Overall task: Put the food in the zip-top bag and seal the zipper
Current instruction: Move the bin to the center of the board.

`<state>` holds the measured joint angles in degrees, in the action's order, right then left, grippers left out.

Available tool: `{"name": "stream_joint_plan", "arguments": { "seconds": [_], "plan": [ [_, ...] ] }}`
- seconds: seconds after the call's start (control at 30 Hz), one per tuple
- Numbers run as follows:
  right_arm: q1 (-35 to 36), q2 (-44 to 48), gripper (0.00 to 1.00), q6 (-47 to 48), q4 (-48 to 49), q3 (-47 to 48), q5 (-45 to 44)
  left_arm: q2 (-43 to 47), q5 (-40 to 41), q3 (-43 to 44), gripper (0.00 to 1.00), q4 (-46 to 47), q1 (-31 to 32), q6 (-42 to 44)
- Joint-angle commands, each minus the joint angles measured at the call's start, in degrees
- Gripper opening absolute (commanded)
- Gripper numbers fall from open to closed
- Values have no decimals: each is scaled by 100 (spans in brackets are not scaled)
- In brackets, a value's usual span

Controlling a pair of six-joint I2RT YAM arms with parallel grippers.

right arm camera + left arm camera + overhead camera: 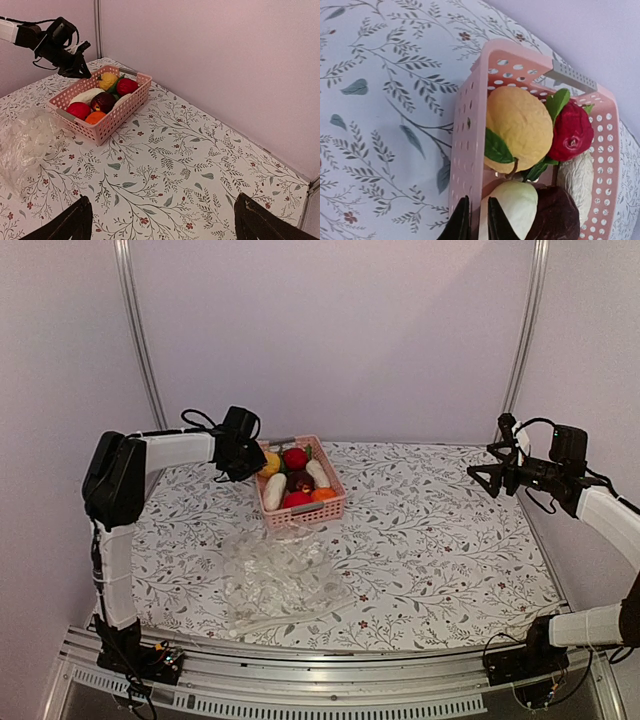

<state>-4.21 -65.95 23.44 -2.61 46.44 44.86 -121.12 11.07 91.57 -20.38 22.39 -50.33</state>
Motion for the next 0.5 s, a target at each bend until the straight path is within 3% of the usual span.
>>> {"name": "stream_joint_plan", "arguments": {
  "seconds": [0.0,0.27,0.47],
  "plan": [
    [-36,37,97,55,-80,111,-227,-565,-420,792,13,48,531,150],
    [-36,4,98,-62,3,137,-554,-1561,-938,2364,10,-79,1380,-222],
    [-36,-44,98,-136,15,171,-702,-1746,-1059,2666,10,-51,1990,-697]
  ]
}}
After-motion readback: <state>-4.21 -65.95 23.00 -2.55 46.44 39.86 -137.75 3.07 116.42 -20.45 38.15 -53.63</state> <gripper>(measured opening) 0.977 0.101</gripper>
